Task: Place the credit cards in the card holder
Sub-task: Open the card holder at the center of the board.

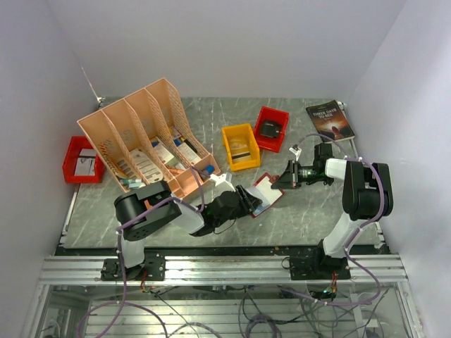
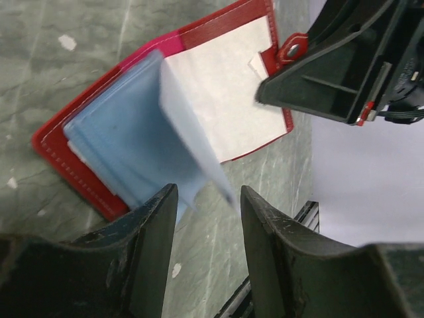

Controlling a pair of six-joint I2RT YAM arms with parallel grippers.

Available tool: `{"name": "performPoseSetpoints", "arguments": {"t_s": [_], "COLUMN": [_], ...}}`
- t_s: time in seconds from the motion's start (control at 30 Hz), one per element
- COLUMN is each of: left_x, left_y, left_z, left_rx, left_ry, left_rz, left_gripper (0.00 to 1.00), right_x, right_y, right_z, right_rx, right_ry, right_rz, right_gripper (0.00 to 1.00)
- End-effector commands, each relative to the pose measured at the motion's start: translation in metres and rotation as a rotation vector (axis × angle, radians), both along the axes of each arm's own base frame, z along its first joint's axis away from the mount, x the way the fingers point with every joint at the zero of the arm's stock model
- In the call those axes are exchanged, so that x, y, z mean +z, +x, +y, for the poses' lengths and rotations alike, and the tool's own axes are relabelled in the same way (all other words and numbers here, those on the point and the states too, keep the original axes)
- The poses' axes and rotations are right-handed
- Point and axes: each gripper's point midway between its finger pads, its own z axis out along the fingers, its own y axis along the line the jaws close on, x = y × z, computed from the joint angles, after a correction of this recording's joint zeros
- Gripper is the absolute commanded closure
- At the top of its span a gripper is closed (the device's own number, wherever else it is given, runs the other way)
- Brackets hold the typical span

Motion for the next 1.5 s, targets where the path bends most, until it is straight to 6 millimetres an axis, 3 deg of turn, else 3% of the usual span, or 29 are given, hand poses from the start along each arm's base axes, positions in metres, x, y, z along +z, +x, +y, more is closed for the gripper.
{"name": "performPoseSetpoints", "arguments": {"t_s": [0.0, 0.53, 0.83, 1.3, 1.47], "left_x": [0.025, 0.029, 0.034, 0.012, 0.008], "left_y": [0.015, 0.023, 0.035, 0.049, 0.057], "left_z": [-0.01, -0.01, -0.036, -0.054, -0.054], "left_rx": [0.022, 0.021, -0.073, -0.155, -0.154], "left_ry": [-0.029, -0.007, 0.039, 0.1, 0.109], "left_rz": [-0.092, -0.091, -0.128, -0.121, -0.122], "left_gripper": [0.47, 0.48, 0.6, 0.56, 0.56], "right_x": [0.003, 0.003, 0.003, 0.02, 0.029], "right_y": [0.0, 0.0, -0.001, 0.015, 0.02], "right_z": [0.0, -0.001, -0.001, -0.019, -0.028], "right_rx": [0.006, 0.008, 0.013, -0.023, -0.02], "right_ry": [0.028, 0.033, 0.036, -0.077, -0.123], "right_rz": [0.01, 0.011, 0.012, -0.129, -0.209], "right_gripper": [1.0, 1.0, 1.0, 0.62, 0.56]}}
